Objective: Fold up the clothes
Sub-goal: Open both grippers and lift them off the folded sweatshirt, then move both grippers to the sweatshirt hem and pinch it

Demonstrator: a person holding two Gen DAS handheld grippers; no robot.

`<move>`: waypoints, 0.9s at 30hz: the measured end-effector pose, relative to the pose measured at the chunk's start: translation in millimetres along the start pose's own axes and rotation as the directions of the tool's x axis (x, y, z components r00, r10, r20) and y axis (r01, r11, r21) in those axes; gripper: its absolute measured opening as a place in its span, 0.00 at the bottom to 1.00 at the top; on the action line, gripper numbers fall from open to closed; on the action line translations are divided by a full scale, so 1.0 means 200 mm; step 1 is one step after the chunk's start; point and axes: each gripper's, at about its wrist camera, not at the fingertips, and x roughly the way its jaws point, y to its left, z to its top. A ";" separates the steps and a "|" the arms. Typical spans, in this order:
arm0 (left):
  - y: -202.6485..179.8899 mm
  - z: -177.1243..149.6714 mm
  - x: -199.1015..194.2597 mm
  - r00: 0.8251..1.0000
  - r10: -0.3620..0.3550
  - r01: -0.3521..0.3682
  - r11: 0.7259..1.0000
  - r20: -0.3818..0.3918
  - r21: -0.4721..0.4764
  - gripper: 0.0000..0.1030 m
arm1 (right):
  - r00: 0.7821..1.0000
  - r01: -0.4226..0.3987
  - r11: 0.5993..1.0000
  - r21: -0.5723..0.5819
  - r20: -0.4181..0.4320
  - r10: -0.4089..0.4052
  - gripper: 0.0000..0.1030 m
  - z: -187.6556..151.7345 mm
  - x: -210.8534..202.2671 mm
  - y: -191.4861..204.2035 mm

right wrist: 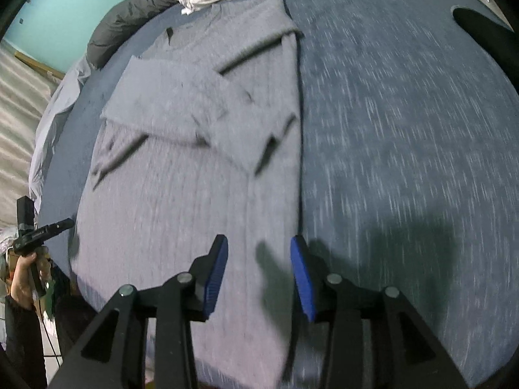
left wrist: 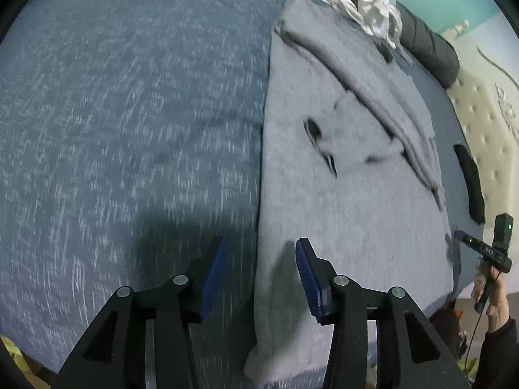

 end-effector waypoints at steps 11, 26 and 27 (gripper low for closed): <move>-0.01 -0.22 0.01 0.997 -0.019 0.020 1.000 -0.078 0.010 0.48 | 0.998 -0.011 1.000 -0.001 -0.070 0.011 0.47 -0.29 -0.05 -0.04; -0.01 -0.34 0.02 0.996 -0.061 0.062 0.998 -0.071 0.011 0.48 | 0.994 -0.038 0.999 0.035 -0.104 0.042 0.47 -0.38 0.03 0.01; -0.01 -0.34 0.03 0.996 -0.063 0.064 0.998 -0.070 0.010 0.48 | 0.994 -0.037 0.999 0.036 -0.106 0.041 0.47 -0.38 0.04 0.02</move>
